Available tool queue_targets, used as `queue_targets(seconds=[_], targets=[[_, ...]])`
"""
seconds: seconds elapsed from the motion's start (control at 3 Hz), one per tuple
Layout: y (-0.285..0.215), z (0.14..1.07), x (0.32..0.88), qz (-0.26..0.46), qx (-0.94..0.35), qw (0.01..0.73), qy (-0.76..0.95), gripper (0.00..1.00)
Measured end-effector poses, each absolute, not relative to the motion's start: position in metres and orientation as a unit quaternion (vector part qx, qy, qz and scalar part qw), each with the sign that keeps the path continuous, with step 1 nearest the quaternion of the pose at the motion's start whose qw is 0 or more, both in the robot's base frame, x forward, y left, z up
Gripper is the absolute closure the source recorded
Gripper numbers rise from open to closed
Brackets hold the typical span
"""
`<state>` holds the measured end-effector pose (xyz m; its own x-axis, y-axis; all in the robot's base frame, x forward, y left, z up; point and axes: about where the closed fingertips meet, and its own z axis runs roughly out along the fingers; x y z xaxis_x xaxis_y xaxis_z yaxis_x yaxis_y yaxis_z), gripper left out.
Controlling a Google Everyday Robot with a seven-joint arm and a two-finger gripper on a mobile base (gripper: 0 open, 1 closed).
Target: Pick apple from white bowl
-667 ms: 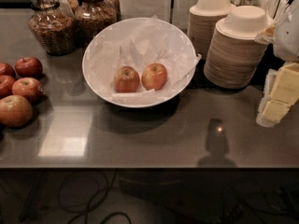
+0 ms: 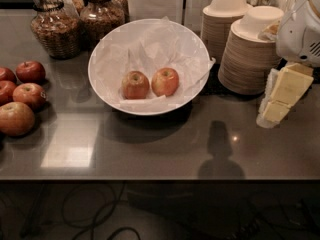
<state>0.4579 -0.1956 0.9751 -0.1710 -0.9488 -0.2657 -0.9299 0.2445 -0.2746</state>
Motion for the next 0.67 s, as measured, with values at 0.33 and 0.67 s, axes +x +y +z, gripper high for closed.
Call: queue_targets(seconds=[0.33, 0.67], targets=[[-0.1680, 0.9688, 0.4814, -0.022, -0.638, 0.201, 0.743, 0.00], [-0.1668, 0.9686, 0.4820, -0.022, -0.638, 0.201, 0.743, 0.00]])
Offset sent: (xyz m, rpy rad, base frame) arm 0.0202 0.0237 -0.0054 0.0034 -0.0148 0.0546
